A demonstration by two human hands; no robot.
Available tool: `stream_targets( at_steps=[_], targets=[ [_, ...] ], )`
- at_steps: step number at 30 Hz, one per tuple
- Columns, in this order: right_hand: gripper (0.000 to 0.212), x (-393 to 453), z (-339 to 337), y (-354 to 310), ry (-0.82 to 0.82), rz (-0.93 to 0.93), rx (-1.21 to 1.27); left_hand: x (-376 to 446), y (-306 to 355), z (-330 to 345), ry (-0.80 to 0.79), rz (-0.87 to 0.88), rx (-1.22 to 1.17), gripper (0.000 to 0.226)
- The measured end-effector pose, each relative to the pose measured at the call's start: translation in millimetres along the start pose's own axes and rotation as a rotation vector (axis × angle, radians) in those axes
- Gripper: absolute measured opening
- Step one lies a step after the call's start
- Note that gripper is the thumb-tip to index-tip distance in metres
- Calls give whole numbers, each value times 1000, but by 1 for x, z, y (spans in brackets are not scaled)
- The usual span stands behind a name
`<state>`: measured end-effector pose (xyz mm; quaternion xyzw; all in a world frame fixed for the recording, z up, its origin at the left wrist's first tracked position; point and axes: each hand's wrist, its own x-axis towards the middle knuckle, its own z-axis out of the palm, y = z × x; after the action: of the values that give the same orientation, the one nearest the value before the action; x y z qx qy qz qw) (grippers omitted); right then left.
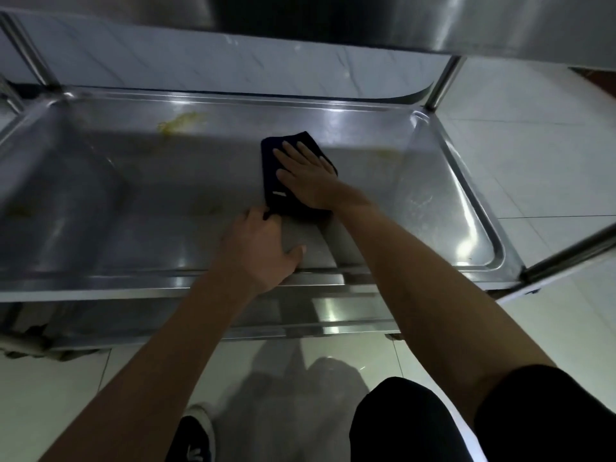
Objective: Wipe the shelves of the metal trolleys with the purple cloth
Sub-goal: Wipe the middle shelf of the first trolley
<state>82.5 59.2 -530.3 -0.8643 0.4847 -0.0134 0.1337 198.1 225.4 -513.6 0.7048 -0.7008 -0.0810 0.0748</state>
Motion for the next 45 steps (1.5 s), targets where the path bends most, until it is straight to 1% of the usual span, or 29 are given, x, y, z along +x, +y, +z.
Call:
stream_targets(
  at_steps=[3, 6, 8, 10, 12, 14, 15, 17, 19, 23, 27, 33, 36, 42, 45],
  targets=[
    [52, -22, -11, 40, -29, 1, -156, -1, 9, -7, -53, -18, -16, 65],
    [48, -56, -23, 86, 11, 75, -172, 2, 28, -17, -43, -8, 27, 55],
    [48, -81, -31, 116, 0, 143, -176, 9, 51, -19, -8, 91, 51, 45],
    [50, -102, -38, 146, -30, 223, -164, 15, 76, -18, -38, 186, 33, 39],
    [53, -123, -45, 173, -11, 331, -109, 18, 93, -16, -95, 177, 26, 41],
    [55, -143, -49, 195, 68, 437, -3, 19, 100, -10, -101, 143, -3, 52],
    [55, -150, -50, 204, 100, 477, 31, 20, 102, -8, -94, 138, -7, 54],
    [55, -160, -52, 217, 112, 527, 25, 23, 103, -1, -82, 132, 4, 47],
    [56, -163, -53, 224, 76, 565, -1, 26, 103, 6, -73, 146, -1, 45],
    [58, -164, -51, 224, 110, 627, 71, 29, 102, 13, -42, 175, 25, 47],
    [58, -168, -46, 211, 87, 626, 109, 30, 102, 18, -28, 196, 99, 48],
    [58, -227, -27, 170, 102, 571, 166, 29, 99, 21, -69, 199, 102, 52],
    [57, -248, -19, 146, 71, 541, 155, 26, 96, 24, -66, 207, 101, 52],
    [59, -242, -17, 124, 49, 536, 150, 26, 90, 29, -40, 227, 114, 52],
    [59, -238, -13, 123, 64, 518, 136, 28, 86, 33, -48, 237, 71, 54]
  ],
)
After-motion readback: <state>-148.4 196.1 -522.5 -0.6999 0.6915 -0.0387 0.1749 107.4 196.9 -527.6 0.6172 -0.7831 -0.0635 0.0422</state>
